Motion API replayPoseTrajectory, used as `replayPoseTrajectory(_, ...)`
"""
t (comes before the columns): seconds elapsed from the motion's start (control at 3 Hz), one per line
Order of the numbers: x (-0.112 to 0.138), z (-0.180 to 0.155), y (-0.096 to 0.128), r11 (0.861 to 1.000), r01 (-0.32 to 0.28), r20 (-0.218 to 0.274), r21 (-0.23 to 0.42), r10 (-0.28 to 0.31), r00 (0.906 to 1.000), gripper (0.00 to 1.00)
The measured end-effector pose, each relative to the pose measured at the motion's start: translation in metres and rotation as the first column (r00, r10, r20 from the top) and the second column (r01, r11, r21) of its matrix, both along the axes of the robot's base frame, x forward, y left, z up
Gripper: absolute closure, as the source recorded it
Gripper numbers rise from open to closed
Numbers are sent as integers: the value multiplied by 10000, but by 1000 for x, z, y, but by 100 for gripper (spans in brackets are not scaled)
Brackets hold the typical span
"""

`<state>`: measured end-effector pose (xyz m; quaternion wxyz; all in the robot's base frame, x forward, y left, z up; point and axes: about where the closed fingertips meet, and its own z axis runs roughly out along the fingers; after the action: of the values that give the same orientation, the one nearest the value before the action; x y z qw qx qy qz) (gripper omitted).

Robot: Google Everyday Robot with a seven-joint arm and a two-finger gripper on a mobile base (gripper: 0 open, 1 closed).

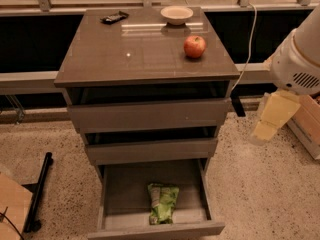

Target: Pick green rice chip bag from bottom drawer and place on counter

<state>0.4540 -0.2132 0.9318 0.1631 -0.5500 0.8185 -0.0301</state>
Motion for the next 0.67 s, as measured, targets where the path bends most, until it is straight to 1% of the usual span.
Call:
replayPoseTrajectory(0.33,14,-28,1,9976,656,-111,201,-654,9978,0)
replayPoseTrajectory(0.67,25,-73,-4,9877,1325,-641,834,-1274,9898,0)
